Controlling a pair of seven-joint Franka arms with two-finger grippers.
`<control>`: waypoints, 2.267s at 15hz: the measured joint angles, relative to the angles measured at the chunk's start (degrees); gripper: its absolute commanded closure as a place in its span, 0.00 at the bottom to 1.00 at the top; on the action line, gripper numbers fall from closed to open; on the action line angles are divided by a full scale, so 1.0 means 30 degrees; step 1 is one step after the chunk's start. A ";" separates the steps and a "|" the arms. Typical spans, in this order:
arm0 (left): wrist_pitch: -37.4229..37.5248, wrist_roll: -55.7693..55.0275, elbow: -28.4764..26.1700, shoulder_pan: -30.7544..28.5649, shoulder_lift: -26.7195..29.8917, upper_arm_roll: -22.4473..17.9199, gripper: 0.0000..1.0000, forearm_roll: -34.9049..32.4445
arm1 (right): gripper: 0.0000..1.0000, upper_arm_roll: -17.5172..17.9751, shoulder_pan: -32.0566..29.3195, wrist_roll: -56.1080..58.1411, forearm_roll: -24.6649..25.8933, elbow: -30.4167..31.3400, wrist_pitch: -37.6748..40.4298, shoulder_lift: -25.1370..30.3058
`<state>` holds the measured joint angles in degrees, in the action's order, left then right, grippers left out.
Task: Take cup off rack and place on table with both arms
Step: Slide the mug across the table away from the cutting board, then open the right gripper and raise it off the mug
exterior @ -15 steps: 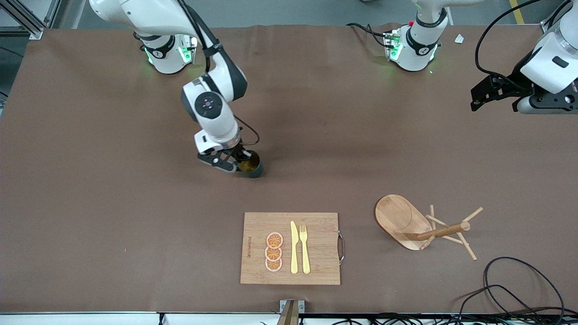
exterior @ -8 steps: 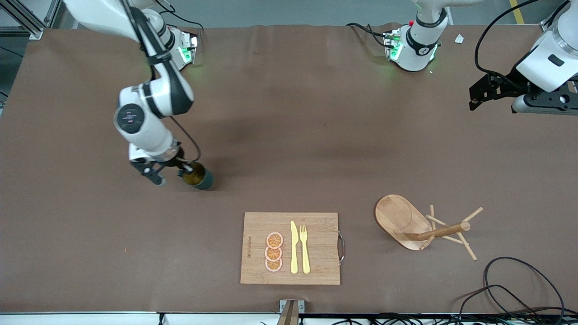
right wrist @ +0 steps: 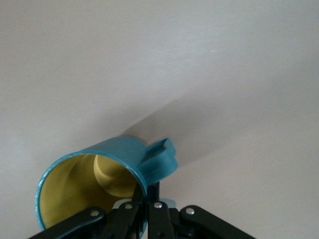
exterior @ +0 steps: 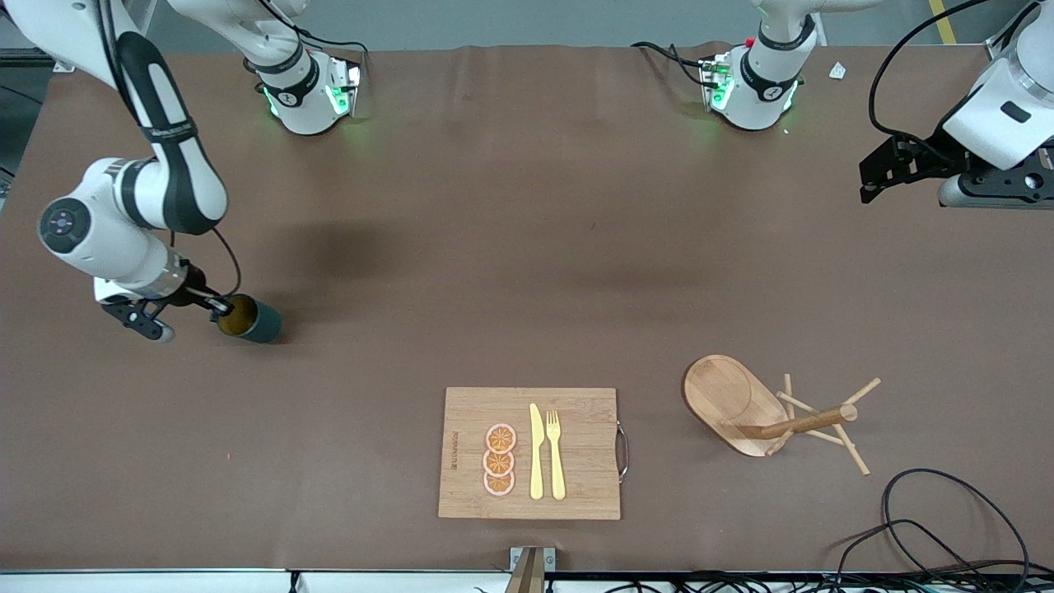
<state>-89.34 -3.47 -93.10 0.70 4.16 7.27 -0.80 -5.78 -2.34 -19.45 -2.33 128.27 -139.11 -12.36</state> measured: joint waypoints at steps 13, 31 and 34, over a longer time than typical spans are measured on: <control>-0.0018 -0.0038 0.0015 -0.0002 0.0024 0.0000 0.00 -0.0022 | 0.00 0.0172 -0.1639 0.1969 0.0008 0.0914 -0.0852 0.0001; 0.0043 -0.0054 0.0013 -0.0027 0.0049 -0.0028 0.00 -0.0022 | 0.00 0.0635 0.0047 0.5655 0.0171 -0.8574 1.4034 0.2988; 0.0040 -0.0054 0.0014 -0.0033 0.0049 -0.0028 0.00 -0.0022 | 0.00 0.0625 0.0184 0.5689 0.0253 -1.0763 1.6167 0.2977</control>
<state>-89.22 -3.63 -93.05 0.60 4.31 7.18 -0.86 -3.91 -1.78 -2.38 -1.57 95.98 -90.61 -3.43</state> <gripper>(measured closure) 0.000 0.000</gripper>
